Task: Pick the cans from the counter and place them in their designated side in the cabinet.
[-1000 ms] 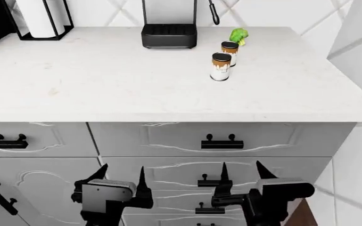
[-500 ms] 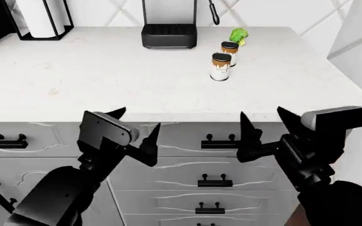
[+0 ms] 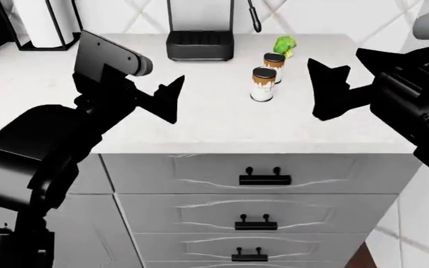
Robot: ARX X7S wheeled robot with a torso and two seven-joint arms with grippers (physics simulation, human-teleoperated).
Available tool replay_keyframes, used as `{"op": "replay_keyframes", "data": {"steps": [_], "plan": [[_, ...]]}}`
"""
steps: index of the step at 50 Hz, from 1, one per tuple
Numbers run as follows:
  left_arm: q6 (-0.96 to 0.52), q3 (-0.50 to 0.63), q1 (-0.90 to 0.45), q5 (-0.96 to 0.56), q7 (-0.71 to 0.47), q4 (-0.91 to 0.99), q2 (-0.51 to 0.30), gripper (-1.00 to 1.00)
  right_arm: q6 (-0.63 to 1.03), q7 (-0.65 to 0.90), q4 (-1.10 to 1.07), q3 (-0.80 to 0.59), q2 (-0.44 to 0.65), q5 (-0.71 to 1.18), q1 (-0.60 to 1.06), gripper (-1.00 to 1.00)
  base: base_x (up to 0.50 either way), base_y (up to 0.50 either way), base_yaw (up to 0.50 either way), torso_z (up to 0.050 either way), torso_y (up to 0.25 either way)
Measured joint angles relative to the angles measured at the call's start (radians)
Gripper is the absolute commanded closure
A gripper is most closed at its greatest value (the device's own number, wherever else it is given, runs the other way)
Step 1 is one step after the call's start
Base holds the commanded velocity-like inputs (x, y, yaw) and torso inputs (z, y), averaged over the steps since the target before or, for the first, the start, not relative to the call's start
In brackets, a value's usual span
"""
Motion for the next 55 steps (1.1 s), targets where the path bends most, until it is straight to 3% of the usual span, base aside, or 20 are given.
{"op": "replay_keyframes", "data": {"steps": [19, 32, 55], "plan": [[-0.039, 0.009, -0.151, 0.000, 0.032, -0.094, -0.017, -1.00, 0.038, -0.002, 0.099, -0.062, 0.030, 0.019, 0.151, -1.00, 0.50, 0.00, 0.00, 0.000, 0.000], [-0.055, 0.010, -0.167, -0.007, 0.038, -0.095, -0.032, -1.00, 0.065, 0.054, 0.103, -0.035, 0.015, 0.066, 0.150, -1.00, 0.00, 0.00, 0.00, 0.000, 0.000], [-0.052, 0.010, -0.170, -0.010, 0.037, -0.100, -0.046, -1.00, 0.142, 0.242, 0.150, -0.043, 0.002, 0.317, 0.104, -1.00, 0.00, 0.00, 0.00, 0.000, 0.000]]}}
